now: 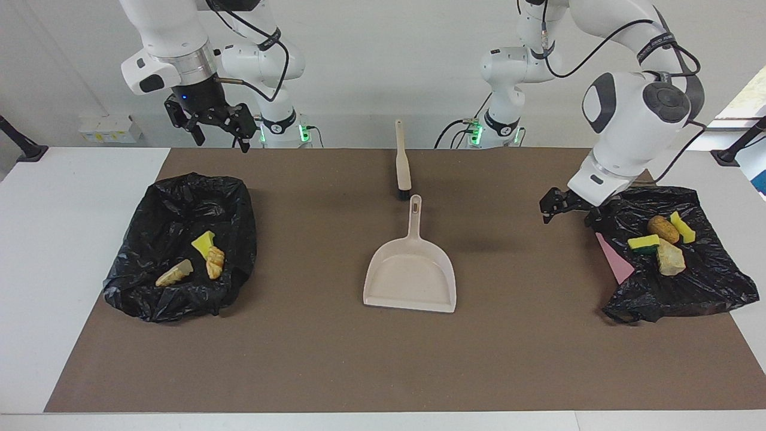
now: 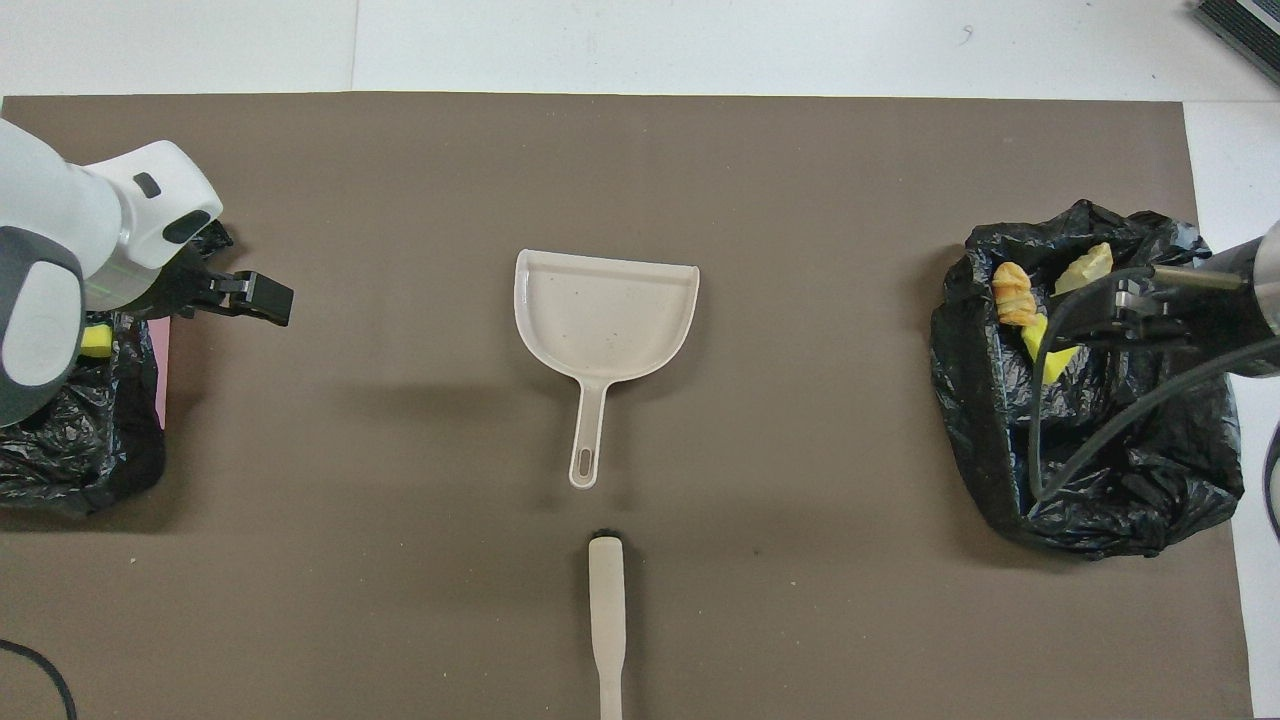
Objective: Sweep and dump trash in bin
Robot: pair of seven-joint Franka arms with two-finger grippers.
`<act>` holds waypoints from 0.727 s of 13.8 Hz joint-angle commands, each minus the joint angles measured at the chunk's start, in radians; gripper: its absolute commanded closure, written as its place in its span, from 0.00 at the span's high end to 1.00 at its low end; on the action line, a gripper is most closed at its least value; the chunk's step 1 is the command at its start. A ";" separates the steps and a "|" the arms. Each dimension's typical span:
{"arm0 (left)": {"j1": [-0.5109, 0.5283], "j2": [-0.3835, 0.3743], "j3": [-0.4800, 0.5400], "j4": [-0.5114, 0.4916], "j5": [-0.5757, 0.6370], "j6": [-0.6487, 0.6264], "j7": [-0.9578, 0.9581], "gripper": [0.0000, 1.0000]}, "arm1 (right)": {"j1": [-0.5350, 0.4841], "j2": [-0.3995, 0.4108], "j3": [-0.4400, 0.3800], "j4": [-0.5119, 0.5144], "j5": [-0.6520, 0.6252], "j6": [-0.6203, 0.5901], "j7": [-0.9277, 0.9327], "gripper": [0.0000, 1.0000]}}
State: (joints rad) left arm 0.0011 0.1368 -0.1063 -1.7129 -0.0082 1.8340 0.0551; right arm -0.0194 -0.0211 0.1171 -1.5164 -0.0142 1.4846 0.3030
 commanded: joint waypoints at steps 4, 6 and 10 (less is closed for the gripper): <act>0.057 -0.059 -0.003 0.004 -0.007 -0.059 0.077 1.00 | -0.013 -0.007 0.006 0.001 0.003 -0.009 -0.036 1.00; 0.050 -0.092 -0.004 -0.002 -0.007 -0.096 0.075 1.00 | -0.017 -0.007 -0.006 0.001 0.003 -0.009 -0.036 1.00; 0.059 -0.147 -0.004 -0.001 -0.009 -0.148 0.048 1.00 | -0.019 -0.007 -0.010 0.001 0.003 -0.006 -0.038 1.00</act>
State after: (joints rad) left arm 0.0512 0.0313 -0.1118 -1.7077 -0.0082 1.7183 0.1135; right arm -0.0210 -0.0210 0.1012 -1.5164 -0.0142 1.4846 0.3029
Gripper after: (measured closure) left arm 0.000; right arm 0.000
